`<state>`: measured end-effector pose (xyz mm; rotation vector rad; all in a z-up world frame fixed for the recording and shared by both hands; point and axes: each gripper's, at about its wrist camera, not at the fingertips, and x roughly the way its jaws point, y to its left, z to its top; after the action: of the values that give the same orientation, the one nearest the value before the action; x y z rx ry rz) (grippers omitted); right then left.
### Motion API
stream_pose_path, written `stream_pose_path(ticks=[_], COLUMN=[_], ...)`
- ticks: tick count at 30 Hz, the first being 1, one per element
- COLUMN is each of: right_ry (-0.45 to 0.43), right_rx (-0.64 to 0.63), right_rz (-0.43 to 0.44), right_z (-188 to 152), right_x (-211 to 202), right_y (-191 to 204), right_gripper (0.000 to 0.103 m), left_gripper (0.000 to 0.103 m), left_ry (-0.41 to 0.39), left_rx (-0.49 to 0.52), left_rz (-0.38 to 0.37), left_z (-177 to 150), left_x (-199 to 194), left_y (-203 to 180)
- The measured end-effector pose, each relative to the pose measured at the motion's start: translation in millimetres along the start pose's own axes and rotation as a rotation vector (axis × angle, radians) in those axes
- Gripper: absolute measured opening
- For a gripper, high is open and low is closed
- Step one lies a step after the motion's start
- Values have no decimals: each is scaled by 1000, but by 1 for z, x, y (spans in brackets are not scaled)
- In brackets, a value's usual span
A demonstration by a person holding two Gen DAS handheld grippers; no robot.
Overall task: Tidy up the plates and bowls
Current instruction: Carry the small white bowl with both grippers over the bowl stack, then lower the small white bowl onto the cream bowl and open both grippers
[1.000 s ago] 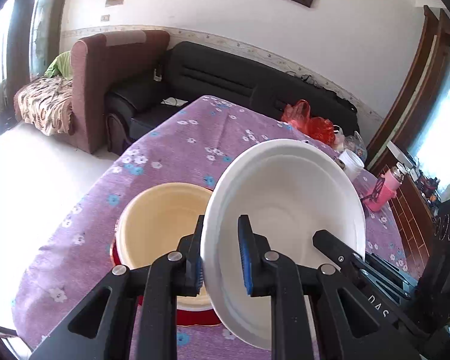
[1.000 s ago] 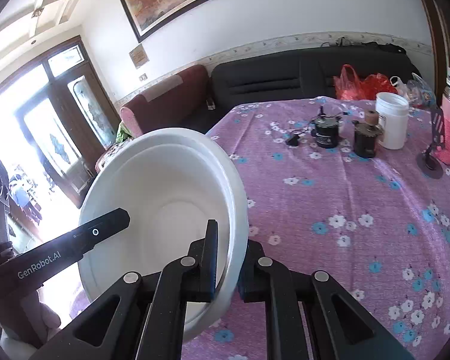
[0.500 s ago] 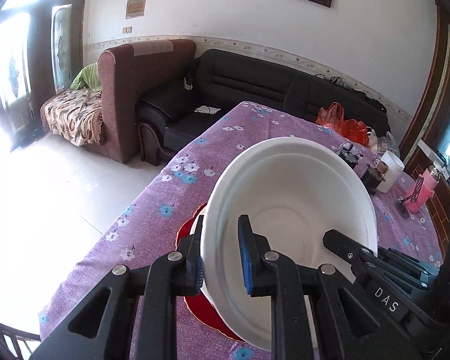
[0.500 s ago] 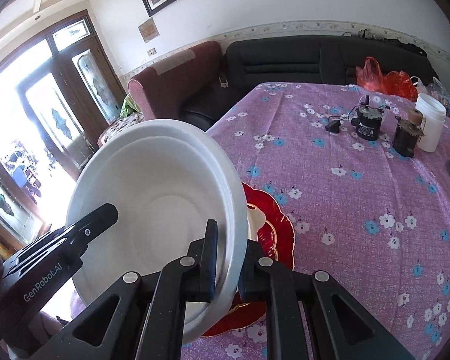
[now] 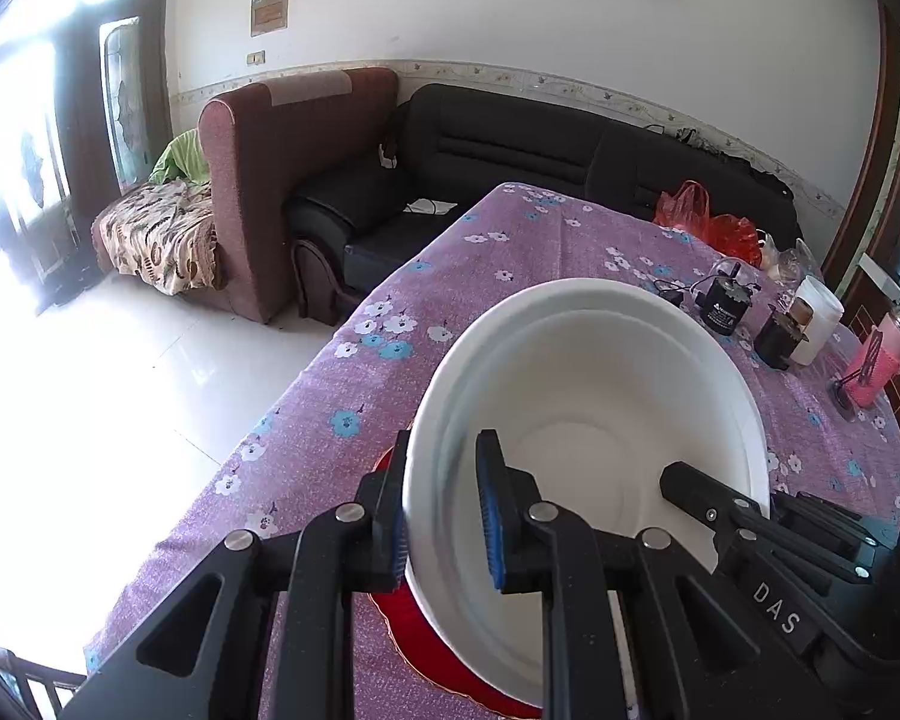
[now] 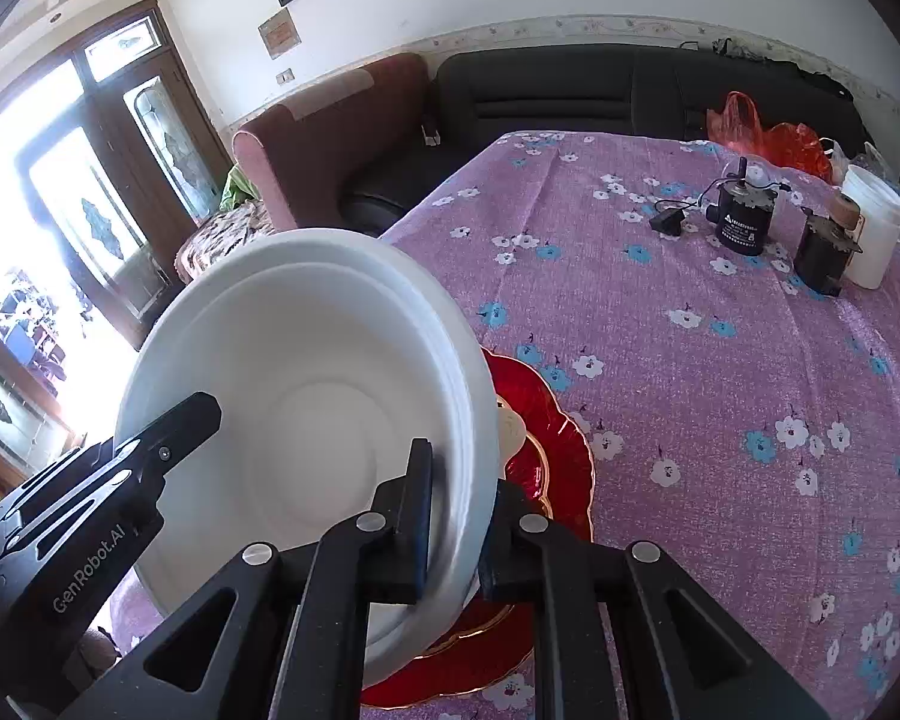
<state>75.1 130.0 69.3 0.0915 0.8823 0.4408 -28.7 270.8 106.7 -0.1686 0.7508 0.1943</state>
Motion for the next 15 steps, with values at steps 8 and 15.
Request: stream_pose_path(ticks=[8, 15], right_ry=[0, -17], right_rx=[-18, -35], right_rz=[-20, -38], right_z=[0, -1], right_x=[5, 2], right_y=[5, 10], right_gripper=[14, 15], left_gripper=[20, 39], left_ry=[-15, -52], left_rx=[-8, -10], left_rz=[11, 21], left_z=[0, -1], left_x=[-2, -15], left_y=[3, 4])
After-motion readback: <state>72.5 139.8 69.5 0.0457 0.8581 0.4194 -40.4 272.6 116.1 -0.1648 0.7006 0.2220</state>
